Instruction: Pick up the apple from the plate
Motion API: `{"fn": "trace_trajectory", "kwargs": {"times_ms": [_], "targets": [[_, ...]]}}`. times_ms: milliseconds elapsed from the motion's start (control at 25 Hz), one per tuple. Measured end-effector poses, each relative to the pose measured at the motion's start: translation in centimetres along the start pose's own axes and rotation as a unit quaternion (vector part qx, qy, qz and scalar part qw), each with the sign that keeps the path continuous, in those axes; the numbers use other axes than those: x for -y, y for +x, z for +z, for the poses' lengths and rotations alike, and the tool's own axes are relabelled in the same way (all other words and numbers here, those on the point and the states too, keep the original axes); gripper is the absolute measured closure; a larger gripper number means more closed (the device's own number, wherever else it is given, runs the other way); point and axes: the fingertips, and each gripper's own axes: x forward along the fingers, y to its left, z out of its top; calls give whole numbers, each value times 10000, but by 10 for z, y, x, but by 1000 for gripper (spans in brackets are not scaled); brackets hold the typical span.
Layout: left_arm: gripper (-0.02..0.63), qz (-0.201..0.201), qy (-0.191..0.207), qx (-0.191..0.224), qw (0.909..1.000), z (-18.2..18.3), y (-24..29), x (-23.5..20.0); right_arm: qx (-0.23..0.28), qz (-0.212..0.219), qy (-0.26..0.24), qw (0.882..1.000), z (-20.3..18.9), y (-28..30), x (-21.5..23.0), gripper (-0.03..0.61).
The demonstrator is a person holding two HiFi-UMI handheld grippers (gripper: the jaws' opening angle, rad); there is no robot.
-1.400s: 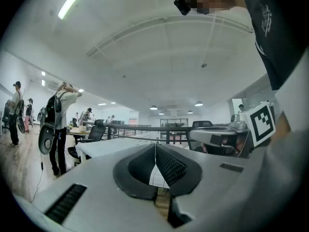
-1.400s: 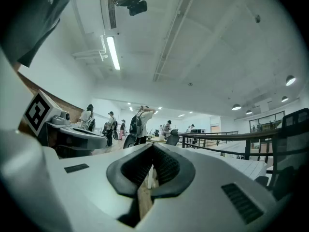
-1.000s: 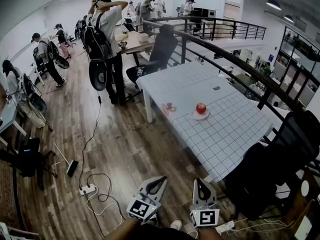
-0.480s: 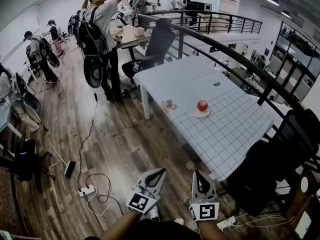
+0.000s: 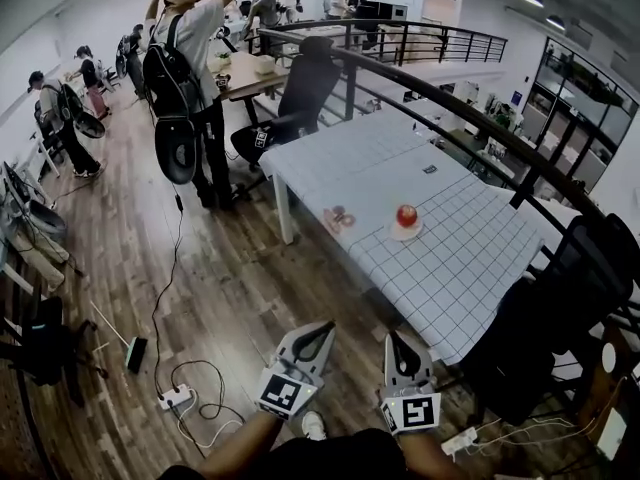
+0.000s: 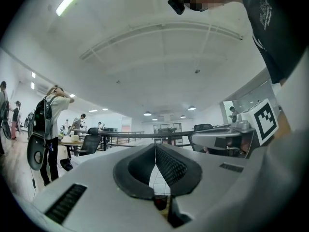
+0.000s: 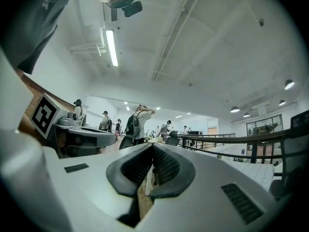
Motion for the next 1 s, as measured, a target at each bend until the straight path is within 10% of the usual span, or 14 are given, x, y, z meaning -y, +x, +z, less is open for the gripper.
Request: {"fn": "trace_trajectory", "kwargs": {"times_ms": [1000], "targets": [[592, -26, 248, -83, 9997, -9, 101, -64, -82, 41, 99, 9999, -33, 103, 63, 555]]}}
